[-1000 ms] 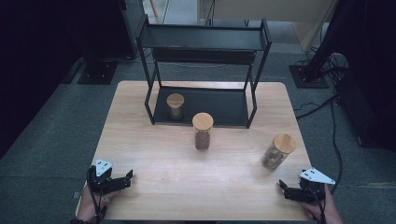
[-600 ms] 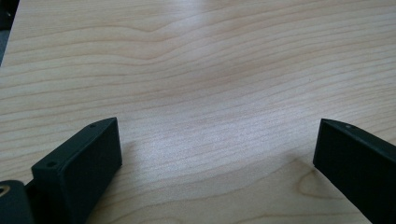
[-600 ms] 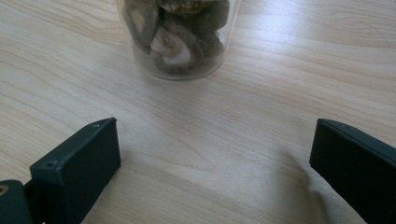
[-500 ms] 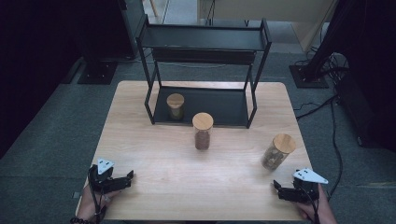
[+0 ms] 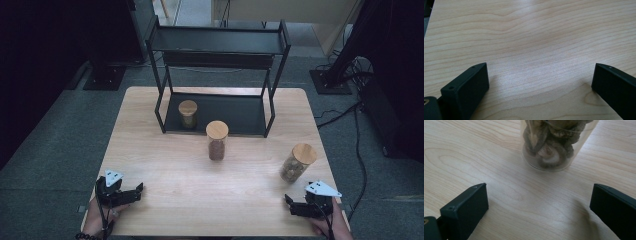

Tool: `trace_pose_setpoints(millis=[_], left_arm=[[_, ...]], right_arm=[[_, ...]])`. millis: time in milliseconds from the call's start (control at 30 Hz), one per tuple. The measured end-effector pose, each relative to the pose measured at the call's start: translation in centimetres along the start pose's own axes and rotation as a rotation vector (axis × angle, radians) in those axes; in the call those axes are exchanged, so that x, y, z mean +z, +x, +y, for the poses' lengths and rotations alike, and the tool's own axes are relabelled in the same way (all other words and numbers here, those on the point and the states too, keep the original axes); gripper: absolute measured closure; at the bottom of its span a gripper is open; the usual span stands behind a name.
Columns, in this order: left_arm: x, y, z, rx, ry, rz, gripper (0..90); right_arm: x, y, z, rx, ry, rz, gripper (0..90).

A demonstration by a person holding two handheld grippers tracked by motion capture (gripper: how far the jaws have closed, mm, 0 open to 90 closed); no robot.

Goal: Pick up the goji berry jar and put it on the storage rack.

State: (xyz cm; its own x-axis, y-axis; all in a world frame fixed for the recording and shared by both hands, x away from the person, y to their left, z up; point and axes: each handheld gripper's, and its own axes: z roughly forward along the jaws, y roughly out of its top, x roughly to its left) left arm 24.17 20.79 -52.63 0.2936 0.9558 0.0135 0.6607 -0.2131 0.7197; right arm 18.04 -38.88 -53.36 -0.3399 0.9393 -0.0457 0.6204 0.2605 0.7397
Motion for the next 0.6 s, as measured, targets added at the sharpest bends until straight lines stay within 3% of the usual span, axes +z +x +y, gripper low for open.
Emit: trace_pose_setpoints(millis=[600], left_arm=[[0.0, 0.1, 0.0, -0.001, -0.003, -0.005, 1.2]], right_arm=[[0.2, 2.2, 0.5, -0.044, -0.004, 0.007, 1.2]])
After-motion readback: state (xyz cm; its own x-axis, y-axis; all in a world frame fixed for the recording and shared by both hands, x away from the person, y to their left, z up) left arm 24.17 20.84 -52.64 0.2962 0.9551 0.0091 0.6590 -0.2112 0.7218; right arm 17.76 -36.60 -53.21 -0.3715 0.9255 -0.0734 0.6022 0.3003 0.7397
